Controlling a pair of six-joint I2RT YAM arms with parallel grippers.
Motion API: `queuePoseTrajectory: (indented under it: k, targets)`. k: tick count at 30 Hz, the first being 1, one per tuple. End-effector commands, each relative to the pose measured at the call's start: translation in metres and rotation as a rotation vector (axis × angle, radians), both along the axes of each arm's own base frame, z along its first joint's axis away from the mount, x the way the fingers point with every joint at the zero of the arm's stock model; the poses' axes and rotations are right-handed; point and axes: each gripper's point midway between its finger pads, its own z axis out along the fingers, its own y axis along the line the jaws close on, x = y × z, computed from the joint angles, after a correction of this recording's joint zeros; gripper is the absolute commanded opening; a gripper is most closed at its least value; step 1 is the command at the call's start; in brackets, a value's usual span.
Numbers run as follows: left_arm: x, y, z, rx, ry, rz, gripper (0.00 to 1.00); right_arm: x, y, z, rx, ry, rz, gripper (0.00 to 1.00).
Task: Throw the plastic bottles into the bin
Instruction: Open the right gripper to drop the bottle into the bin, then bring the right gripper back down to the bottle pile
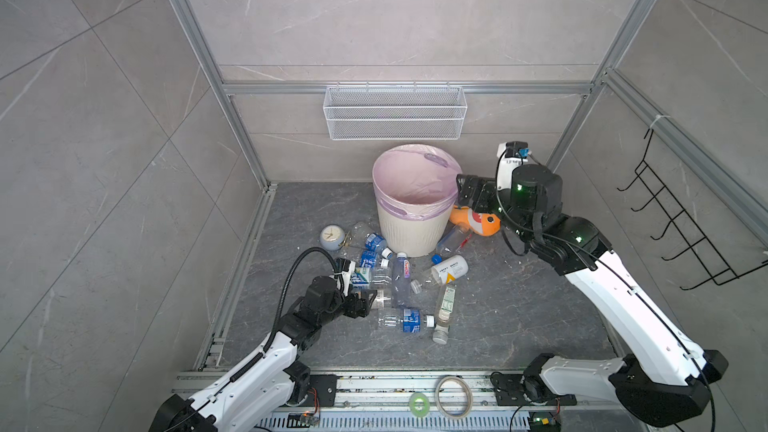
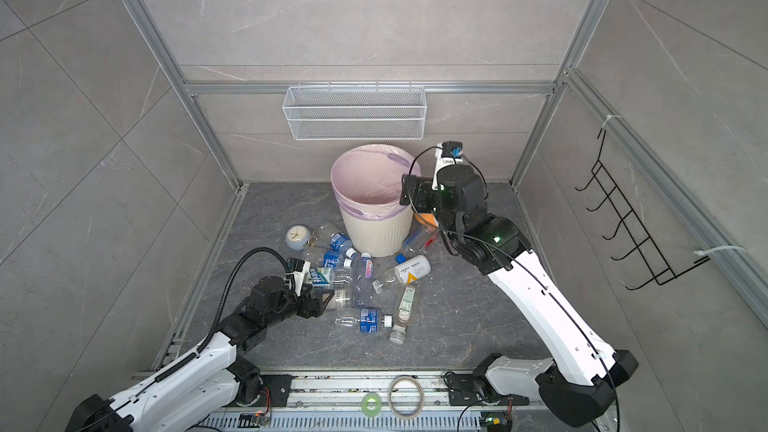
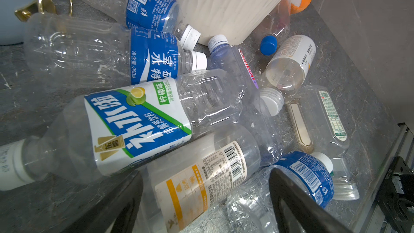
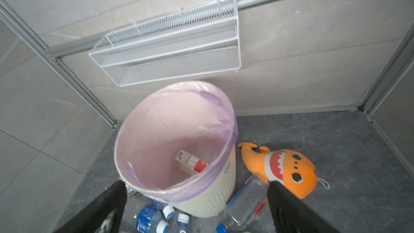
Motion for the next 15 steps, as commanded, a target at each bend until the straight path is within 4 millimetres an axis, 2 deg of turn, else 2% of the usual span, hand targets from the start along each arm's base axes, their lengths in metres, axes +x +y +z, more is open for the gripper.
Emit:
queuePoseTrajectory:
  k: [1,10,15]
  targets:
    - [0.006,-0.006,0.022,-0.023,-0.075,-0.023,0.90,-0.013,-0.002,-0.022,0.016,0.017,0.026,1.00]
    - [0.006,-0.006,0.021,-0.022,-0.074,-0.019,0.90,-0.038,-0.026,-0.099,-0.060,0.166,-0.019,1.00]
    - [0.006,-0.006,0.021,-0.022,-0.075,-0.018,0.90,-0.054,-0.023,-0.144,-0.035,0.288,-0.001,0.99]
